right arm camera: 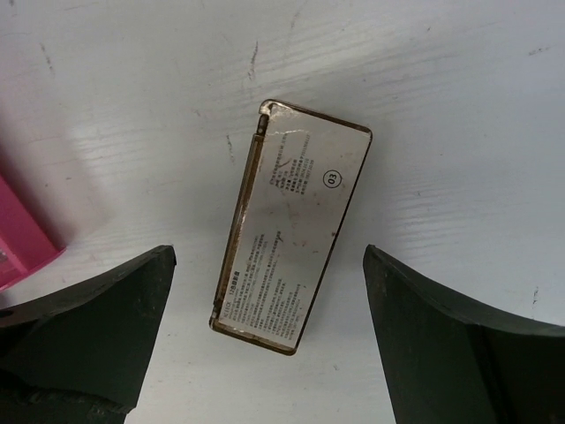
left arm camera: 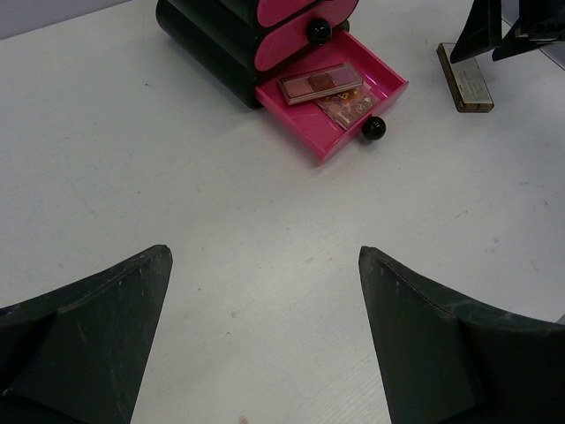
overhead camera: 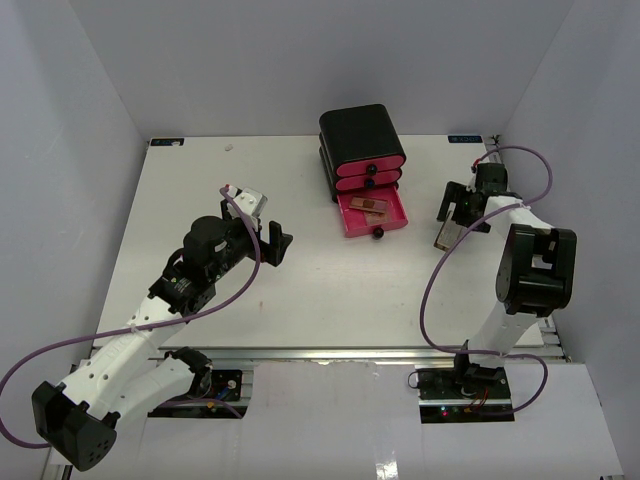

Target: Organize the makeup

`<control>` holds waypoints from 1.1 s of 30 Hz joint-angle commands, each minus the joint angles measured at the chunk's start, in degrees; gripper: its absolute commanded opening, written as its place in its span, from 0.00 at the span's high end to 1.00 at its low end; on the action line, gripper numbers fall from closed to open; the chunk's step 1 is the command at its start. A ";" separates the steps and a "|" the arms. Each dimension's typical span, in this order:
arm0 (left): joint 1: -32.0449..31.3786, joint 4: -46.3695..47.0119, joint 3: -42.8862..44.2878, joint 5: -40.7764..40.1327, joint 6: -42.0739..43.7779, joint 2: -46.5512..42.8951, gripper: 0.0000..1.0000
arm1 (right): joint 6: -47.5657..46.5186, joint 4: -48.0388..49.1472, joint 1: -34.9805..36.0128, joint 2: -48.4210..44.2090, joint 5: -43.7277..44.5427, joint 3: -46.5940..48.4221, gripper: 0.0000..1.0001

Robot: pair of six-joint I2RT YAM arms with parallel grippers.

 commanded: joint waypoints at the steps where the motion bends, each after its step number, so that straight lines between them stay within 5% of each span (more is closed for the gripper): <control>1: 0.23 0.90 -0.02 -0.12 0.10 -1.15 0.02 | 2.30 -1.44 1.18 3.06 4.45 2.90 0.08; 8: 0.23 0.91 -0.03 -0.31 0.19 -0.96 0.02 | 2.49 -2.19 1.29 6.13 5.37 4.22 0.14; 17: 0.23 0.90 -0.10 -0.14 0.19 -0.98 0.02 | 1.12 -2.17 1.29 7.47 4.06 4.12 0.43; 33: 0.23 0.90 -0.02 -0.13 0.19 -1.42 0.02 | -2.20 -3.75 2.65 8.78 4.26 5.70 0.36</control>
